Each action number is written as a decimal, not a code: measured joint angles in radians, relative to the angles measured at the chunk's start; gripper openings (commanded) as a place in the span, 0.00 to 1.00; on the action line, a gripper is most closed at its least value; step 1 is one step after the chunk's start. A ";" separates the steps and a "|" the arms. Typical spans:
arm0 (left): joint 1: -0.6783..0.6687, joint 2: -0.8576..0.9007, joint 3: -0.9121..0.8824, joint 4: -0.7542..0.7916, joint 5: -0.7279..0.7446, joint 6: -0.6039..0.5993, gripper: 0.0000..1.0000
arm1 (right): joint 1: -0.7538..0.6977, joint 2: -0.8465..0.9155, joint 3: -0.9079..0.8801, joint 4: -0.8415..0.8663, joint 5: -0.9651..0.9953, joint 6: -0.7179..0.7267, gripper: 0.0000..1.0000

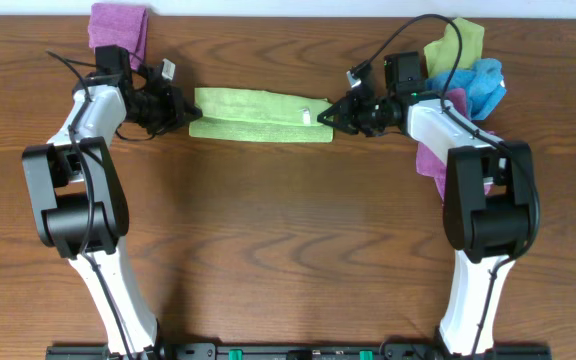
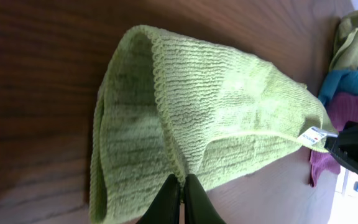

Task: Fold the cloth

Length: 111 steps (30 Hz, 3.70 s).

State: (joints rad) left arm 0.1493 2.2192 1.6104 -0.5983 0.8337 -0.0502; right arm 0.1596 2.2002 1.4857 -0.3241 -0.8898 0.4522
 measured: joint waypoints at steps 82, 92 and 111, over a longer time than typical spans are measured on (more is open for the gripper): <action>-0.237 0.058 0.125 -0.090 -0.672 0.102 0.06 | 0.215 0.069 0.165 -0.165 0.808 -0.259 0.01; -0.236 0.056 0.138 -0.270 -0.655 0.099 0.06 | 0.212 0.069 0.196 -0.326 0.724 -0.259 0.01; -0.237 0.056 0.139 -0.416 -0.653 0.099 0.06 | 0.212 -0.051 0.187 -0.604 0.588 -0.270 0.53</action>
State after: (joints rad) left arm -0.0872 2.2753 1.7493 -1.0145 0.1806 0.0486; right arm 0.3714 2.1494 1.6722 -0.9283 -0.3019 0.1822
